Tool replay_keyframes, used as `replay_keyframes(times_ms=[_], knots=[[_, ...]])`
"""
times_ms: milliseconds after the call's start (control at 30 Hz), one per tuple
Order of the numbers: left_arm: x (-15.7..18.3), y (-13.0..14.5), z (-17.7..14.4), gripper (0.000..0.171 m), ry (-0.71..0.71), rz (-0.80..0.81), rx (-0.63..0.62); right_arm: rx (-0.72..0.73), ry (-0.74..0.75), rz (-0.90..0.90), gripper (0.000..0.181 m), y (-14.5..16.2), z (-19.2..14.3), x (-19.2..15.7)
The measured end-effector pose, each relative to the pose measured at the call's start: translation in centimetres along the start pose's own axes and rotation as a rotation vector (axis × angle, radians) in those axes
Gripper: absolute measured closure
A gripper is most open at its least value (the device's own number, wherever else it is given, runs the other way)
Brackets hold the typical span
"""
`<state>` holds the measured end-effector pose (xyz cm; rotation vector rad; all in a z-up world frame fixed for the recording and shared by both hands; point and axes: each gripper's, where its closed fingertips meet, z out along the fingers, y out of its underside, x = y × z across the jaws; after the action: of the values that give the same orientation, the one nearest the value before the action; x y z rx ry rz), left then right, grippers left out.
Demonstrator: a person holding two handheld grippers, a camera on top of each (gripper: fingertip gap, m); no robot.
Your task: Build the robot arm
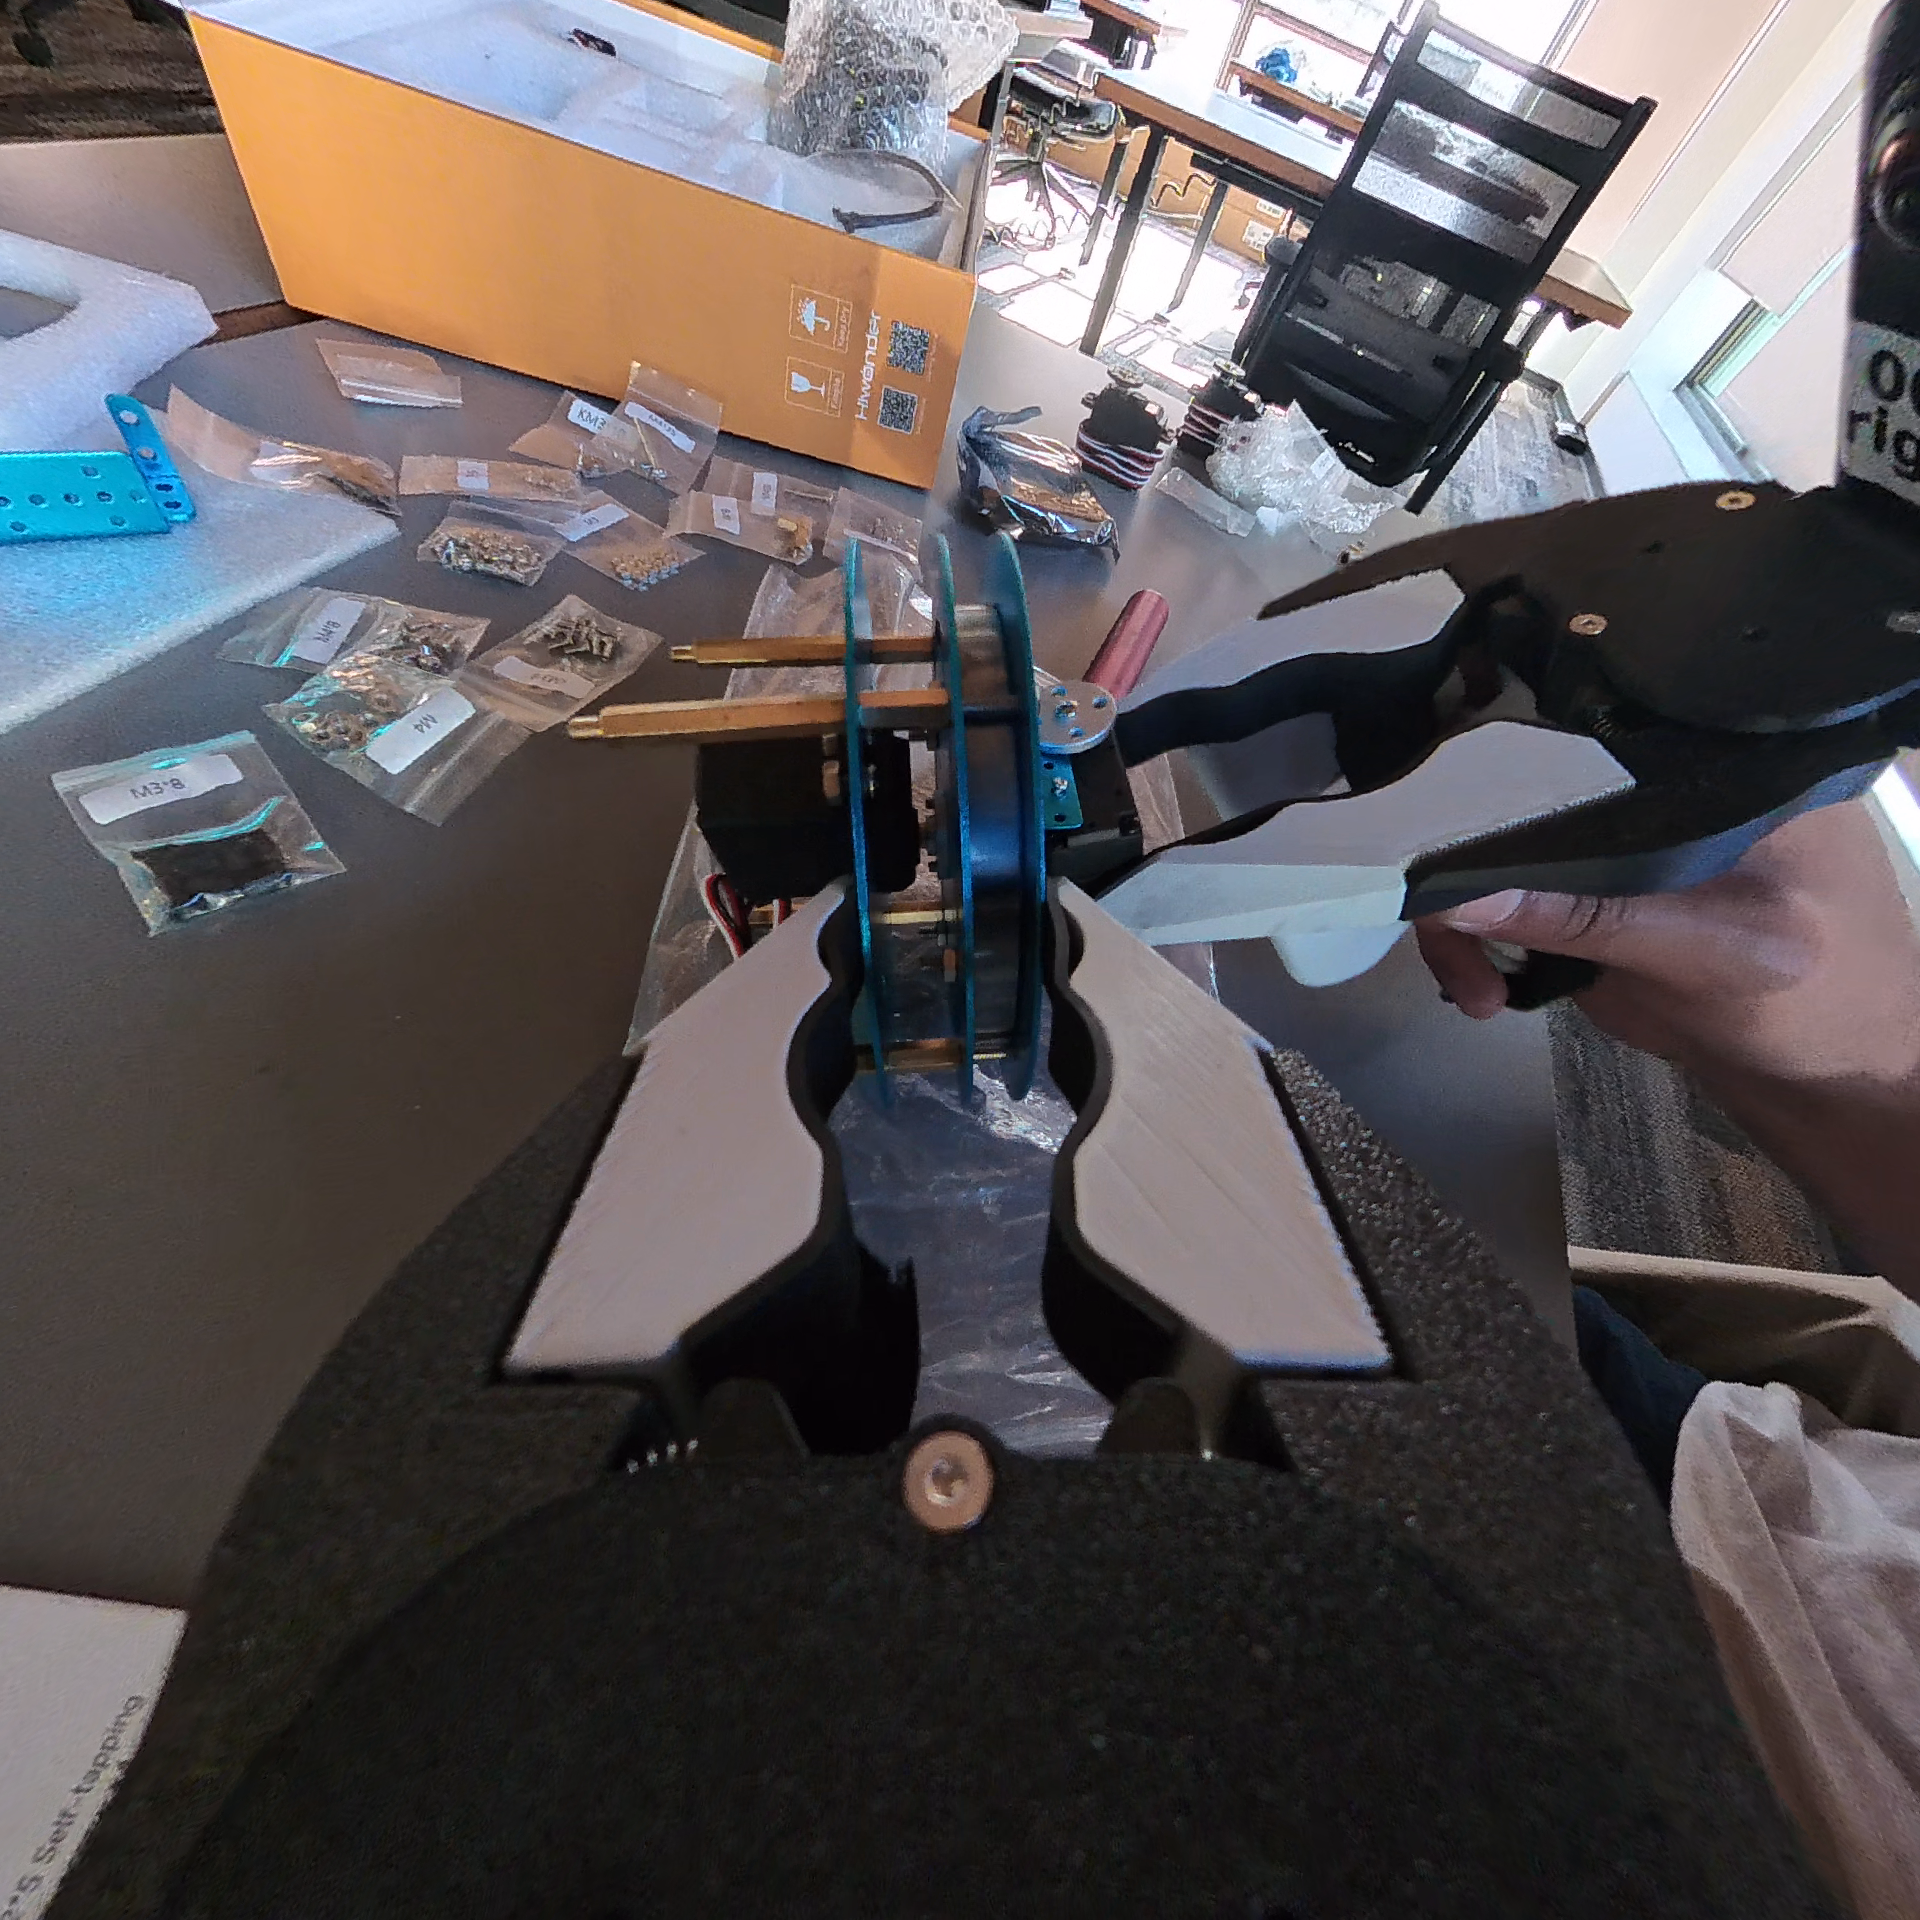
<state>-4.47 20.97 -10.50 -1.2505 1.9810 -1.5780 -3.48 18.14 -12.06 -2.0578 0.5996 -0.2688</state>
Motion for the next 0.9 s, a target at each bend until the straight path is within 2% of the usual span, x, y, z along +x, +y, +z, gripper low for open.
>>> replay_keyframes(times_ms=[67,133,767,900], knots=[[-0.11,-0.28,-0.13,0.139,0.002,-0.014,0.018,0.006,-0.042,0.1,0.139,-0.03,0.07,-0.28],[-0.2,-0.5,-0.23,0.139,-0.006,-0.004,0.022,0.018,-0.062,0.124,0.139,-0.02,0.19,-0.41],[-0.29,-0.28,-0.32,0.139,-0.016,-0.01,-0.001,0.058,-0.052,0.029,0.138,-0.27,0.37,-0.32],[-0.28,-0.25,-0.32,0.139,-0.011,-0.014,-0.003,0.071,-0.053,-0.043,0.132,-0.45,0.1,-0.56]])
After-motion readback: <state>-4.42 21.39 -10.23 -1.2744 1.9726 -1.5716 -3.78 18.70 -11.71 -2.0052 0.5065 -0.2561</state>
